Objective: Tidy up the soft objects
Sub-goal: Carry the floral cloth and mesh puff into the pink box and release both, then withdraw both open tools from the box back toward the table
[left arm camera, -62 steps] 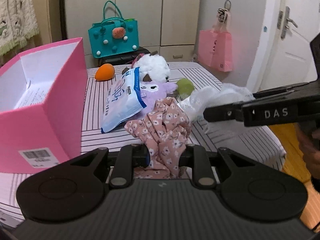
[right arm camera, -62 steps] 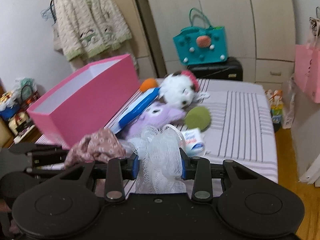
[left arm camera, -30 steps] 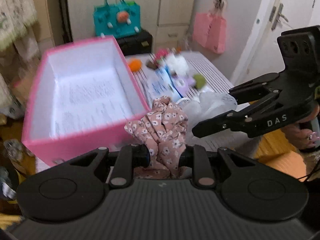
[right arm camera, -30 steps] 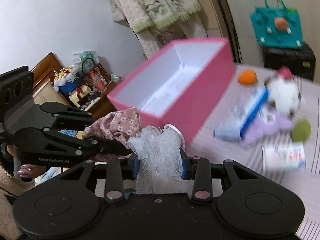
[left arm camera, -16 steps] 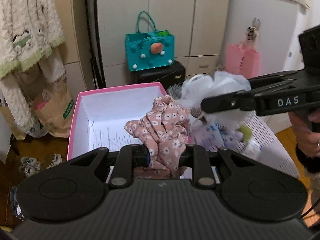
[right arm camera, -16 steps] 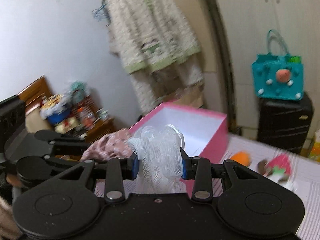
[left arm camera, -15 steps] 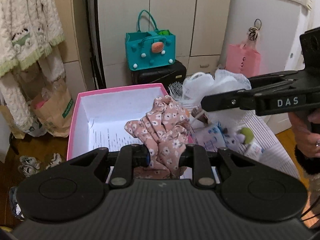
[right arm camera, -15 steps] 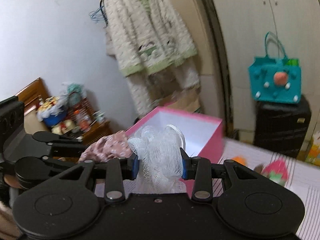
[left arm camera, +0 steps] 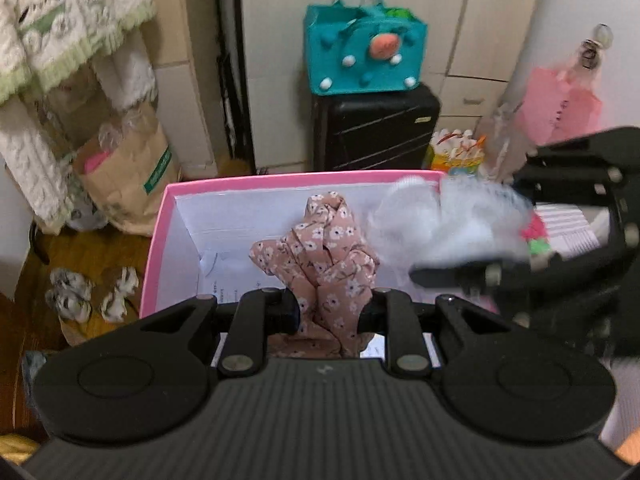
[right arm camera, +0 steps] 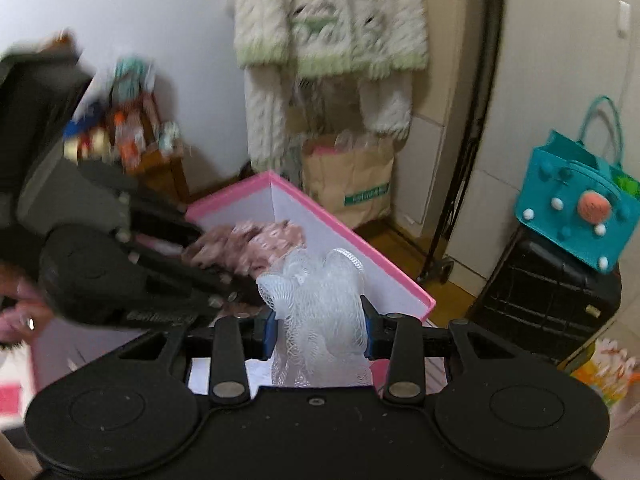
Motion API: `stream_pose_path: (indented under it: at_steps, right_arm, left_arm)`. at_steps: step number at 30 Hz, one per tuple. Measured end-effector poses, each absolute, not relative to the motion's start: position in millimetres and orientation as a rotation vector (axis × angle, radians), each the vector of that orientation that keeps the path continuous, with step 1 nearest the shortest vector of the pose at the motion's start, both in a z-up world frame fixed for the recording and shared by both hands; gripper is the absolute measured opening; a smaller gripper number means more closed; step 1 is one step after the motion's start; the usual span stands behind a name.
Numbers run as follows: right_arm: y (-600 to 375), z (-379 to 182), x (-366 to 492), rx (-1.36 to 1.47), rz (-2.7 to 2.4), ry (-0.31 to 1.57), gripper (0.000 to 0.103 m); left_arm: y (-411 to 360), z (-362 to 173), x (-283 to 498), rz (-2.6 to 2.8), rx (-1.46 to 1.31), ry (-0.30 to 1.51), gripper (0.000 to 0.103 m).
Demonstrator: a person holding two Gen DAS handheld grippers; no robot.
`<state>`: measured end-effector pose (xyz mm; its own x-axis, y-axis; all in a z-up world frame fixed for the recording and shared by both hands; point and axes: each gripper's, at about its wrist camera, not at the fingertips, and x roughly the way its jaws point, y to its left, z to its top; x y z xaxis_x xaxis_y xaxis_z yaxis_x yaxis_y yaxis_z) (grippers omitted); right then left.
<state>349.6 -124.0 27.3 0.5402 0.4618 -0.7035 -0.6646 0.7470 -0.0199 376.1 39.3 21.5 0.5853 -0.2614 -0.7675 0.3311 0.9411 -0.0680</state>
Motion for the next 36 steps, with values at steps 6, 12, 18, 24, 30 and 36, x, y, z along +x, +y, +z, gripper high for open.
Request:
stream_pose_path:
  at_steps: [6, 12, 18, 24, 30, 36]
  right_arm:
    - [-112, 8, 375, -0.37, 0.734, 0.815, 0.045]
    - [-94, -10, 376, -0.504, 0.761, 0.812, 0.045]
    - [-84, -17, 381, -0.607, 0.784, 0.796, 0.055]
    - [-89, -15, 378, -0.628, 0.747, 0.768, 0.063]
    - [-108, 7, 356, -0.521, 0.727, 0.712, 0.067]
    - [-125, 32, 315, -0.445, 0.703, 0.658, 0.067]
  left_arm:
    - [39, -8, 412, -0.298, 0.081, 0.976, 0.021]
    - [38, -25, 420, -0.257, 0.113, 1.021, 0.021]
    - [39, -25, 430, -0.256, 0.075, 1.038, 0.024]
    - [39, -29, 435, -0.242, 0.036, 1.045, 0.048]
    - [35, -8, 415, -0.261, 0.12, 0.927, 0.061]
    - [41, 24, 379, -0.3, 0.149, 0.826, 0.065]
